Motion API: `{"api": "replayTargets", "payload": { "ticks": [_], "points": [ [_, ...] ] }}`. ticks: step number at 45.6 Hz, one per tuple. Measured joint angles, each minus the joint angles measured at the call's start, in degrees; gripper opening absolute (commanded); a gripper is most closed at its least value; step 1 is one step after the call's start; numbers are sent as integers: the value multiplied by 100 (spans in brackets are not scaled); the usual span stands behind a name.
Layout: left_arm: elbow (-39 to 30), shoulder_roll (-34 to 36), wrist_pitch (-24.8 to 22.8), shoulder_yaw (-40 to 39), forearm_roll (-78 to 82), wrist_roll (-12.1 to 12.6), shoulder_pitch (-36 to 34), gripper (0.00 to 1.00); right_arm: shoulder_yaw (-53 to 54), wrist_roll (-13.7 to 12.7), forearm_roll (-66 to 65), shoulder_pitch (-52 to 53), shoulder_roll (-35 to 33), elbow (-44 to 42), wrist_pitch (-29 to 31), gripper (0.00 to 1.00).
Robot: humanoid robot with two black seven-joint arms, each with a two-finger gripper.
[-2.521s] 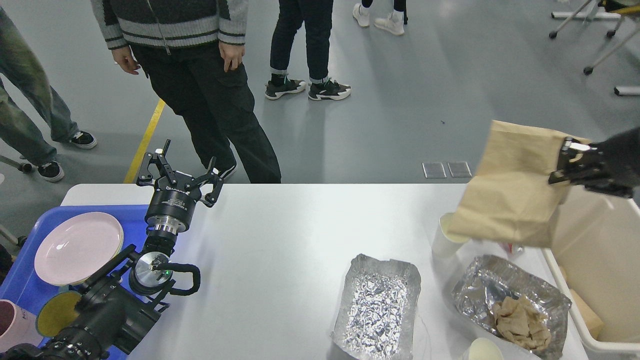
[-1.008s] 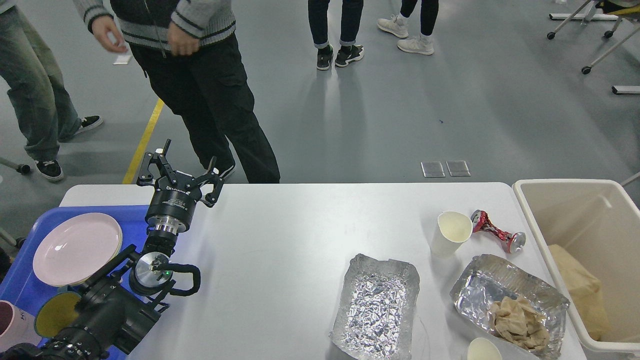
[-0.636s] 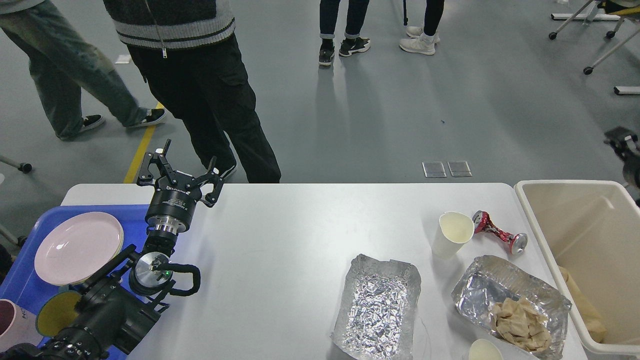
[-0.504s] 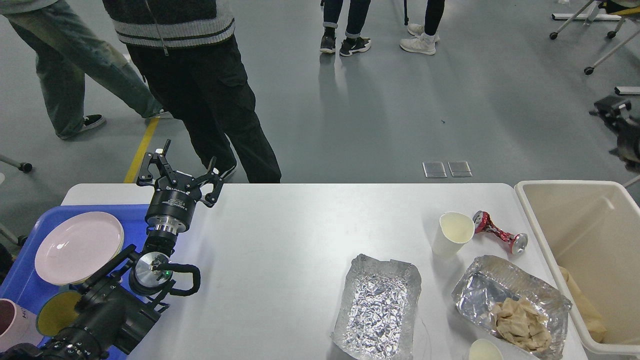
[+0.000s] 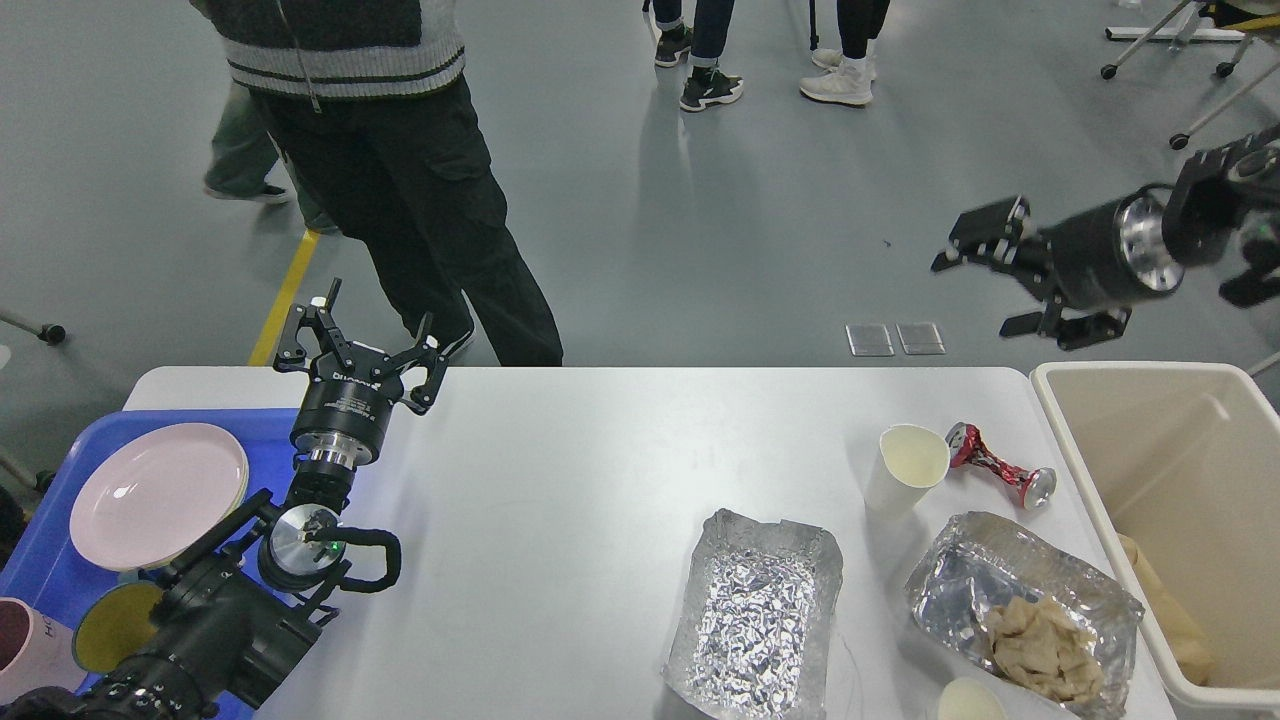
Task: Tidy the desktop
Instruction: 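Release the bag and bring the right gripper back down, then grasp the foil bag of food with the right gripper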
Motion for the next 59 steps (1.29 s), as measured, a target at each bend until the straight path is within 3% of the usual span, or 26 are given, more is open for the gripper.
{"api": "replayTargets", "payload": {
  "ticks": [7,14,23,36,59],
  "points": [
    [0,0,0,5,0,0,0,96,-776,-152,-239,870,-8,1942,-426,100],
    [0,5,0,6,0,0,0,96,-1352,-237,-259,1249,85,2458,-446,100],
    [0,0,0,5,0,0,0,96,-1483,-247,-271,1016,46,2415,-711,100],
    [0,1,0,4,-1,0,0,96,-1427,-233,-271,-366,69,1787,-2166,100],
    [0,0,0,3,-1,0,0,96,-1506,-192,-303,-2340,-237,885,-3051,100]
  ]
}}
